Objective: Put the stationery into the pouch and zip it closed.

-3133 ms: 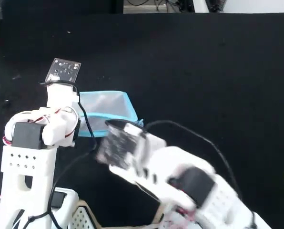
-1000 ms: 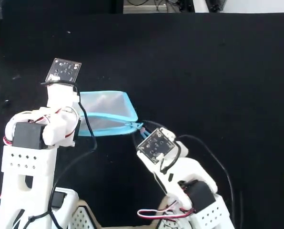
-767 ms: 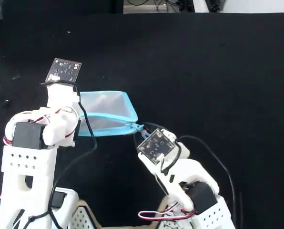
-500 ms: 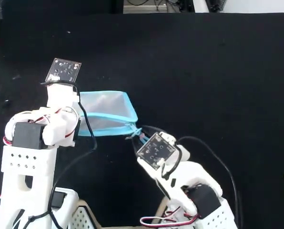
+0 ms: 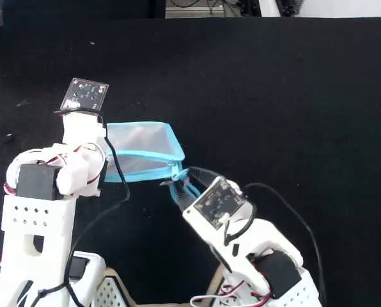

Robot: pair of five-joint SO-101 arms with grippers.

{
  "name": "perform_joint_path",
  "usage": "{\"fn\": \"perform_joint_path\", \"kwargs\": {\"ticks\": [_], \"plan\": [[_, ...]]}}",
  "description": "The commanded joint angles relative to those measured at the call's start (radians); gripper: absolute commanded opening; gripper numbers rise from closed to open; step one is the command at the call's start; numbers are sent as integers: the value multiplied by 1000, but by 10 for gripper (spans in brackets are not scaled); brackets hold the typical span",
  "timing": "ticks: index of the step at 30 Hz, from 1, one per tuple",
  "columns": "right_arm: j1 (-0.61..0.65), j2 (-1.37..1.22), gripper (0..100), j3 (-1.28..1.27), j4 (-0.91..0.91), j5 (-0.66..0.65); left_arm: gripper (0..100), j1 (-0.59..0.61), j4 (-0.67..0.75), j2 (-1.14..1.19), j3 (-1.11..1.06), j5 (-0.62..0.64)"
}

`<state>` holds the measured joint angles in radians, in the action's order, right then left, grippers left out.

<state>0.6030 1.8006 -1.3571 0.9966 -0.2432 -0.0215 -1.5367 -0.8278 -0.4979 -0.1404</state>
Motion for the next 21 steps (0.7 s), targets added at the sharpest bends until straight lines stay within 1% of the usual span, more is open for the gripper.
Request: {"fn": "perform_joint_path", "kwargs": {"ticks": [1,5,8,13,21], "plan": [[123,143,11,-7,3,0,30,-13,-2,3,19,6],[132,143,11,-7,6,-2,30,-13,-2,3,19,6],[132,143,14,13,41,-2,30,-13,-2,3,19,6],[132,143,79,104,144,-2,30,-13,-2,3,19,6],[140,143,78,59,133,-3,30,-13,-2,3,19,6]]}}
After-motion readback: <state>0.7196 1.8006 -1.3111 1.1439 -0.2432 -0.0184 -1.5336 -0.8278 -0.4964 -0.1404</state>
